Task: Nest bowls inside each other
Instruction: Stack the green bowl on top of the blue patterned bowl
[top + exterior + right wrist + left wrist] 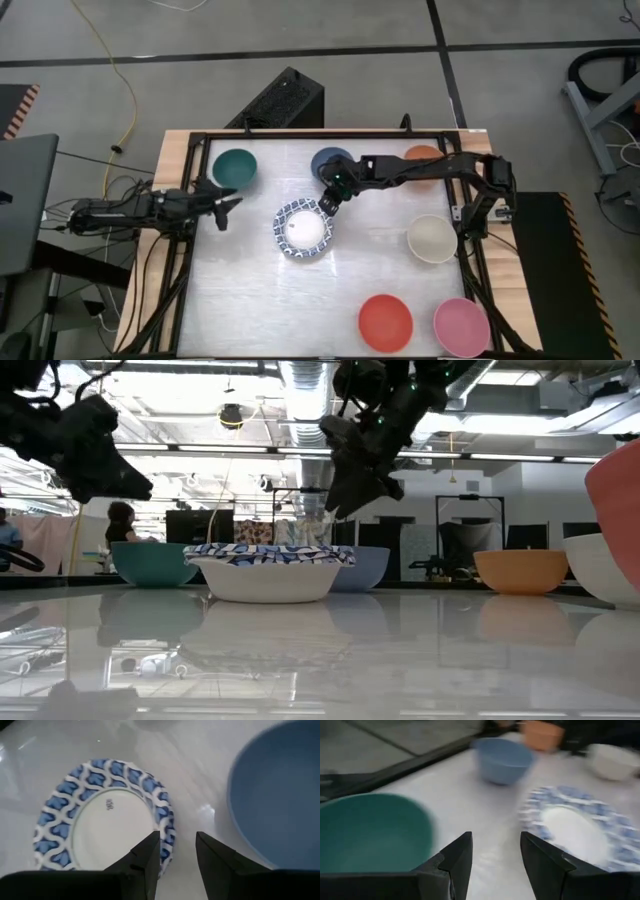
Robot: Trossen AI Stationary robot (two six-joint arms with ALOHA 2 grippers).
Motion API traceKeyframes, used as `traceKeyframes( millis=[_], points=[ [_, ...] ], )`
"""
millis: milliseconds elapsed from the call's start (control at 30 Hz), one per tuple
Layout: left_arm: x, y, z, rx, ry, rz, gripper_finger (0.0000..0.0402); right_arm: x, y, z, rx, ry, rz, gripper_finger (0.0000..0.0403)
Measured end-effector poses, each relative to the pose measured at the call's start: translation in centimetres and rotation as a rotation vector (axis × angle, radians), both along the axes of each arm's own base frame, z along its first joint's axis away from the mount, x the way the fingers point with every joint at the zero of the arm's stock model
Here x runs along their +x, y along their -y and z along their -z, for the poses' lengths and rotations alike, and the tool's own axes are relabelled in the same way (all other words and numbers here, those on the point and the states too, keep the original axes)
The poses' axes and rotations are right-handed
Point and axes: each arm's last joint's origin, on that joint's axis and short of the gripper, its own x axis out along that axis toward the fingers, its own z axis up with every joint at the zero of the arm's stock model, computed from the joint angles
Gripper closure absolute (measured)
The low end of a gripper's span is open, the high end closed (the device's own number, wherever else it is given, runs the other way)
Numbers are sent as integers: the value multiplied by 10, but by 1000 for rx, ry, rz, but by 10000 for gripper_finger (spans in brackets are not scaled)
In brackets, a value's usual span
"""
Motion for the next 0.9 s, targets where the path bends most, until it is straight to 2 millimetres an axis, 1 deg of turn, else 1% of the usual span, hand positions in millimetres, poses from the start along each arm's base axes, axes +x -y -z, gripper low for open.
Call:
traceKeyframes(
  millis=[100,267,433,533,700,833,900],
  points=[
    [0,-2,2,21,-23,-95,246,2,-2,-5,-7,9,-12,257],
    [9,-2,0,55,-48,-87,246,2,-2,-16,-26,-8,-38,257],
    [20,-3,8,143,-205,-81,246,0,-3,-28,-28,-51,-50,257],
    [27,-4,15,156,-290,-76,246,-2,-5,-36,-24,-75,-57,257],
    [38,-9,24,193,-420,-131,246,-3,-11,-46,-35,-99,-64,257],
    [45,-13,19,239,-485,-189,246,-2,-19,-50,-49,-100,-101,257],
    [49,-15,17,258,-516,-183,246,-2,-22,-50,-55,-101,-115,257]
  ],
)
